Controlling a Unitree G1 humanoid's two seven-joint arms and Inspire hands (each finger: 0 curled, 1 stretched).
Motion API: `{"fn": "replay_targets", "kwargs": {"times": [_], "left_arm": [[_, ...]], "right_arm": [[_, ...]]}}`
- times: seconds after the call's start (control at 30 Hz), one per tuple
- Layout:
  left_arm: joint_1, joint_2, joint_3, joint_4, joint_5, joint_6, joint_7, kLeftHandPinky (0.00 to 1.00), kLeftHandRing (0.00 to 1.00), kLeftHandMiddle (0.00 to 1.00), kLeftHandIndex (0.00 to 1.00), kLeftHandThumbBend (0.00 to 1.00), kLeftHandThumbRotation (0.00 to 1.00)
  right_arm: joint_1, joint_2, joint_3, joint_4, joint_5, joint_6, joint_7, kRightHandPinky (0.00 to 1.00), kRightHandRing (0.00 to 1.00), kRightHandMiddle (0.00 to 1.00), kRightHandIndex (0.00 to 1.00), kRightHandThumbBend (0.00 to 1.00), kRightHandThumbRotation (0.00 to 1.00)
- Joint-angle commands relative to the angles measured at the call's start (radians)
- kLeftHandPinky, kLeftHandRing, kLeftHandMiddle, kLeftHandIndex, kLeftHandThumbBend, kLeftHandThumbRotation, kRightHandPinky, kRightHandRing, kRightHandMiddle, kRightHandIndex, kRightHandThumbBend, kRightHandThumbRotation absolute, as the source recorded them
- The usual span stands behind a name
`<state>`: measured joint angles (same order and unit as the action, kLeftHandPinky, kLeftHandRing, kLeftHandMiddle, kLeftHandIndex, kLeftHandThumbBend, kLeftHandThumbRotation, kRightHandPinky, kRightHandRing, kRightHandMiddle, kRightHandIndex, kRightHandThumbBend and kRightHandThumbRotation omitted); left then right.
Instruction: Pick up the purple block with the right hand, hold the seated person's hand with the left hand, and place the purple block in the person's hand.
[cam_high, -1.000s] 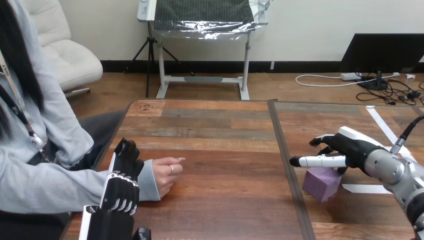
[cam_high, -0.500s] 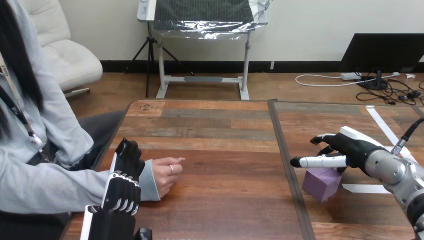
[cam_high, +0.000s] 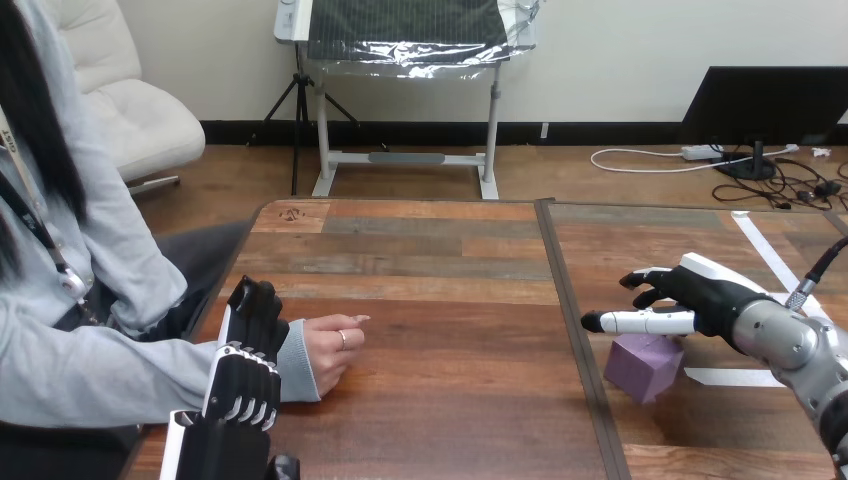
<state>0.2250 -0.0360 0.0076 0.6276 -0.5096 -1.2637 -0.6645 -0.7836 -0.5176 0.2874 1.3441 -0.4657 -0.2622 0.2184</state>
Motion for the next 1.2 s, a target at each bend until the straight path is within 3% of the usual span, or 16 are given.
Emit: {"fn": "replay_targets", "kwargs": {"times": [0.0, 0.27, 0.37, 0.77, 0.97, 1.0, 1.17], "left_arm": [[-0.051, 0.002, -0.009, -0.039, -0.008, -0.002, -0.008, 0.99, 1.00, 1.00, 0.99, 0.99, 0.73], [-0.047, 0.003, -0.011, -0.049, -0.016, 0.016, -0.010, 0.99, 1.00, 1.00, 0.99, 1.00, 0.72], [-0.046, 0.003, -0.008, -0.051, -0.015, 0.017, -0.010, 0.99, 1.00, 1.00, 0.98, 1.00, 0.72], [-0.057, 0.006, -0.006, -0.055, -0.034, 0.025, -0.028, 1.00, 1.00, 1.00, 0.99, 0.99, 0.71], [-0.068, 0.008, 0.000, -0.047, -0.037, 0.017, -0.036, 1.00, 1.00, 1.00, 0.99, 0.99, 0.72], [-0.068, 0.009, 0.000, -0.047, -0.039, 0.020, -0.038, 1.00, 1.00, 1.00, 0.99, 1.00, 0.72], [-0.066, 0.006, 0.001, -0.055, -0.044, 0.031, -0.040, 0.99, 1.00, 1.00, 0.99, 1.00, 0.73]], "right_arm": [[-0.011, -0.026, -0.018, -0.035, 0.017, -0.031, -0.003, 0.71, 0.78, 0.82, 0.92, 1.00, 0.70], [-0.002, -0.037, -0.029, -0.051, 0.025, -0.045, 0.011, 0.58, 0.68, 0.72, 0.92, 1.00, 0.68], [0.002, -0.042, -0.029, -0.055, 0.025, -0.050, 0.016, 0.50, 0.59, 0.62, 0.93, 1.00, 0.68], [0.017, -0.055, -0.023, -0.074, 0.028, -0.061, 0.030, 0.60, 0.72, 0.75, 0.93, 1.00, 0.67], [0.033, -0.061, -0.024, -0.088, 0.029, -0.074, 0.023, 0.53, 0.62, 0.66, 0.93, 1.00, 0.65], [0.038, -0.061, -0.025, -0.091, 0.030, -0.076, 0.020, 0.47, 0.54, 0.58, 0.93, 1.00, 0.65], [0.054, -0.064, -0.025, -0.100, 0.030, -0.080, 0.012, 0.38, 0.40, 0.44, 0.93, 1.00, 0.65]]}}
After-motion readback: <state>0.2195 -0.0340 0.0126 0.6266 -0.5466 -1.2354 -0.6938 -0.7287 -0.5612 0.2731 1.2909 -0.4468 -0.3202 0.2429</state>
